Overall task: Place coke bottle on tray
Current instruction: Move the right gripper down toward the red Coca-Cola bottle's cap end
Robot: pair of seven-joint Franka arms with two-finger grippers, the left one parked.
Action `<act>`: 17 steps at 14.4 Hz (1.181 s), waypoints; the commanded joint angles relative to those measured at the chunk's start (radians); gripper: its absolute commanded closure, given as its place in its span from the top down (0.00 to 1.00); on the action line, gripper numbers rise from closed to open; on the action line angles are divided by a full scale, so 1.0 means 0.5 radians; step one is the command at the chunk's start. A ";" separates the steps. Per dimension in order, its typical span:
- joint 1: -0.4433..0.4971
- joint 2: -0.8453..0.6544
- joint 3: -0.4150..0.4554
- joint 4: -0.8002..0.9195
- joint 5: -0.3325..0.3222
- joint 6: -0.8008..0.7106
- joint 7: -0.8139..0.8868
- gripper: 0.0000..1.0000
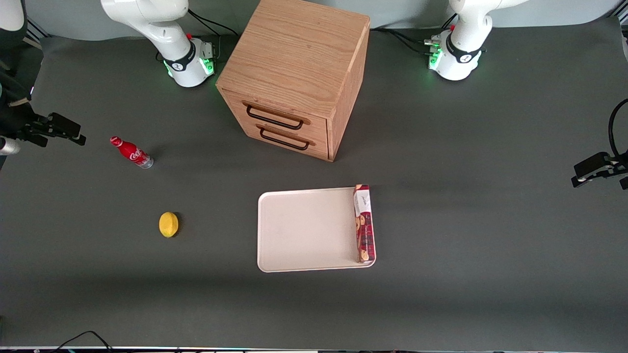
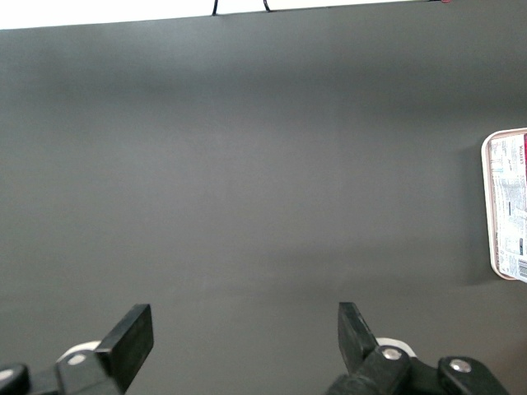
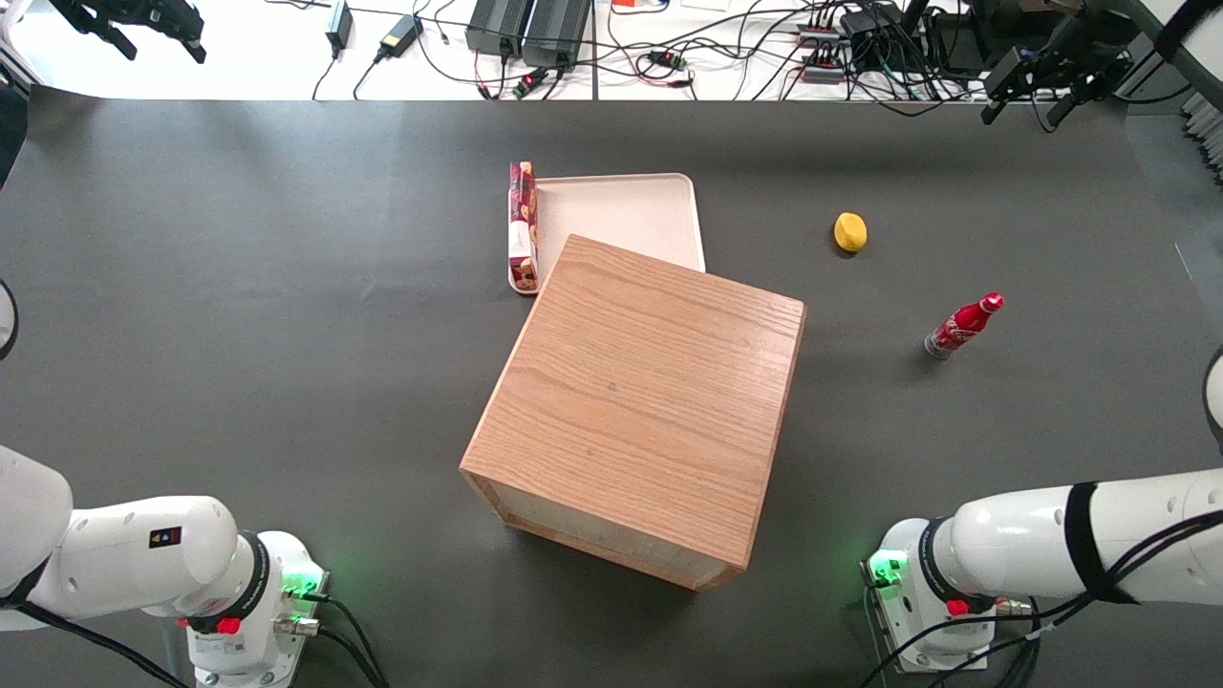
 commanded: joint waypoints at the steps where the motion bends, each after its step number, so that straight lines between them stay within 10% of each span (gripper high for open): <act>1: -0.006 0.064 -0.015 0.102 0.052 -0.077 0.003 1.00; 9: -0.036 -0.181 -0.079 -0.480 -0.193 -0.115 -0.169 1.00; 17: -0.073 -0.372 -0.318 -1.659 -0.436 1.153 -0.196 1.00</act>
